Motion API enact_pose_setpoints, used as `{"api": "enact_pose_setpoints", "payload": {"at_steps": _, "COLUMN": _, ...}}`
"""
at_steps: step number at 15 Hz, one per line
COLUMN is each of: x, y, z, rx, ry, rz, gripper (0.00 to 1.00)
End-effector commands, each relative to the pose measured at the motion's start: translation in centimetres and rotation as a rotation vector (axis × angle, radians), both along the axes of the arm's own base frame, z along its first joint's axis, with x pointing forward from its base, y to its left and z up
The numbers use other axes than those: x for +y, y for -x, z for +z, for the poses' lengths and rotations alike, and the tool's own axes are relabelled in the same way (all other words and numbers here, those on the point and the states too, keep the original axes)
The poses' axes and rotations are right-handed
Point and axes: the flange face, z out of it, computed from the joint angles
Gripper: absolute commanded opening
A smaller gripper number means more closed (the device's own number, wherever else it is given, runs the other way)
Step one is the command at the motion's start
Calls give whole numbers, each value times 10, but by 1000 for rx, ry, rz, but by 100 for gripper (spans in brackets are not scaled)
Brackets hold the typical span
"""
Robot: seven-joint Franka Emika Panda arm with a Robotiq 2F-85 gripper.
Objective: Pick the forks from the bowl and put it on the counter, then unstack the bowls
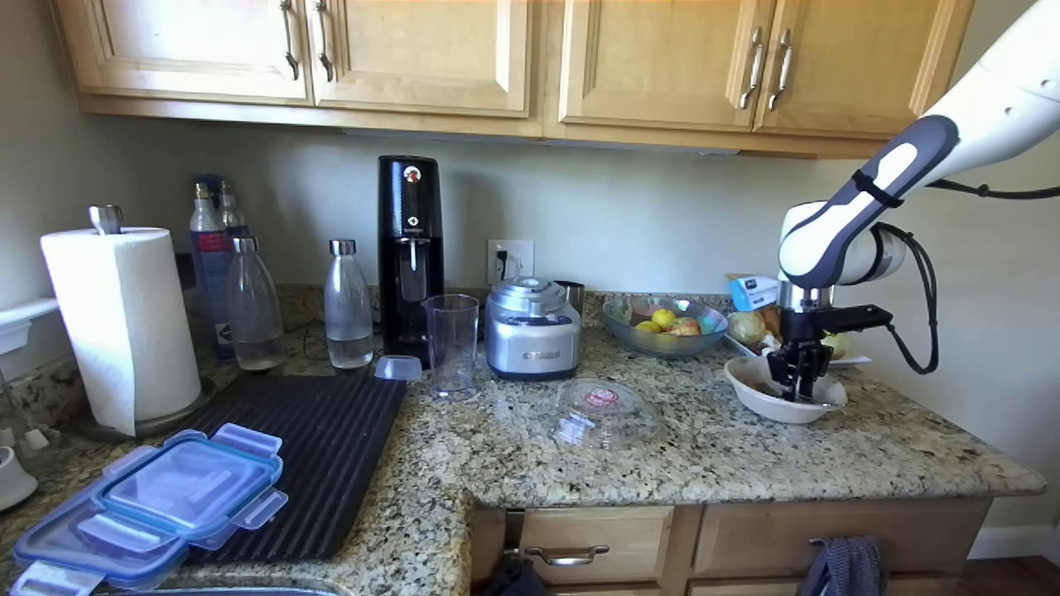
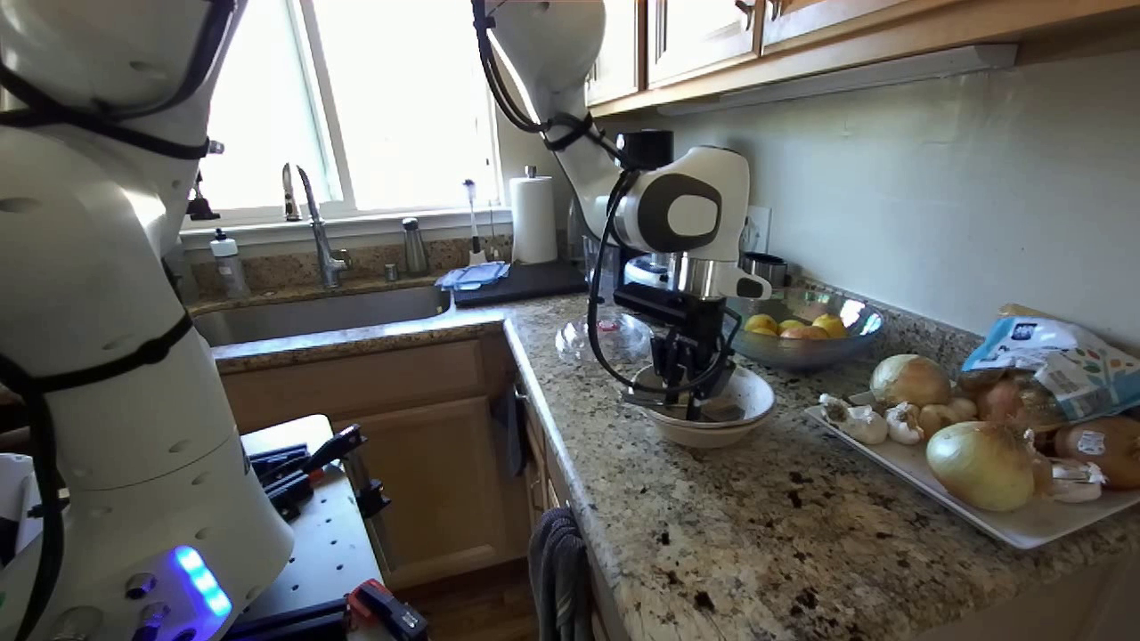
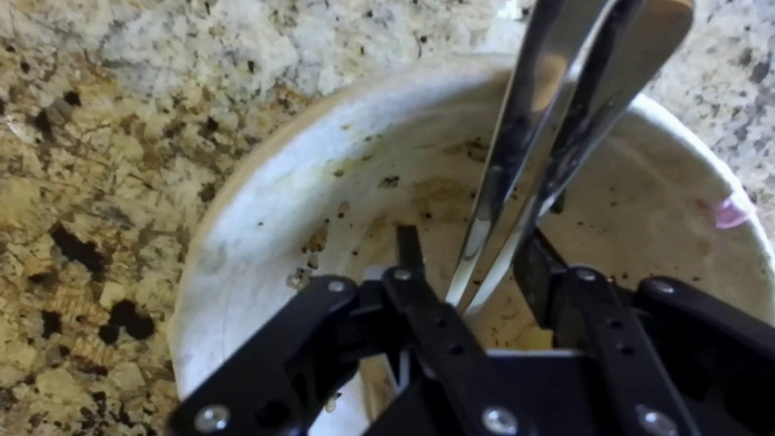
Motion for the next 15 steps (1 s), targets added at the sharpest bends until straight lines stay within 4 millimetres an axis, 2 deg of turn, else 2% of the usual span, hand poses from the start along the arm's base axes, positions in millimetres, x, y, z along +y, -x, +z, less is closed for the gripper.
{"api": "enact_pose_setpoints", "payload": {"at_steps": 1, "x": -6, "y": 2, "z": 4, "rx": -10, "ry": -25, "rz": 11, "gripper": 24}}
{"api": "enact_pose_setpoints", "payload": {"at_steps": 3, "x": -6, "y": 2, "z": 4, "rx": -9, "ry": -33, "rz": 14, "gripper": 6}}
{"api": "enact_pose_setpoints", "payload": {"at_steps": 5, "x": -8, "y": 3, "z": 4, "rx": -8, "ry": -39, "rz": 17, "gripper": 4}}
{"api": "enact_pose_setpoints", "payload": {"at_steps": 7, "x": -10, "y": 3, "z": 4, "rx": -8, "ry": -46, "rz": 20, "gripper": 7}}
{"api": "enact_pose_setpoints", "payload": {"at_steps": 10, "x": -10, "y": 4, "z": 6, "rx": -6, "ry": -56, "rz": 28, "gripper": 7}}
{"api": "enact_pose_setpoints", "payload": {"at_steps": 15, "x": -6, "y": 12, "z": 28, "rx": -10, "ry": -63, "rz": 23, "gripper": 7}}
